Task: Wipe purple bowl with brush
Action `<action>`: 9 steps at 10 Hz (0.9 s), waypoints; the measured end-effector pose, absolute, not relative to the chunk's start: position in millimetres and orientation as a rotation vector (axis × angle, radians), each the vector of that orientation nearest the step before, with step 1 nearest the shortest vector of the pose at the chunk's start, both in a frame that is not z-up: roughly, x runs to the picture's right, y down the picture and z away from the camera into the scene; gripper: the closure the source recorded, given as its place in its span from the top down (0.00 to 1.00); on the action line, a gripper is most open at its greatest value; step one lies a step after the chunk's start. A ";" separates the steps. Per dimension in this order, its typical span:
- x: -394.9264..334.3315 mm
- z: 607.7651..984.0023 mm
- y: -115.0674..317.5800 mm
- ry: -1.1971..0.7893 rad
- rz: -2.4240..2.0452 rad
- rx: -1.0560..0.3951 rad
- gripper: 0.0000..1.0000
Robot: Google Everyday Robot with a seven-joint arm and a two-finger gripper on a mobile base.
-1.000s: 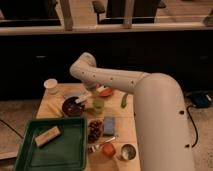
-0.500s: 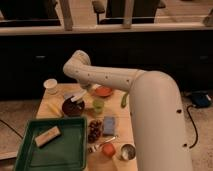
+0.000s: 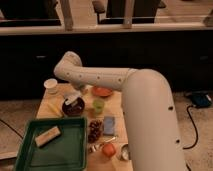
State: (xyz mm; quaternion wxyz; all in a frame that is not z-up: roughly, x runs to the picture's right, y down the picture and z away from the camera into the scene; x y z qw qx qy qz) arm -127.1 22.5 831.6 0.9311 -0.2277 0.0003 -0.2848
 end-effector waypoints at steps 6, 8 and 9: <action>-97.8 820.5 48.7 -0.018 -0.649 -0.479 0.00; -87.8 834.5 39.6 0.009 -0.628 -0.487 0.00; -83.7 846.8 27.5 0.028 -0.609 -0.493 0.00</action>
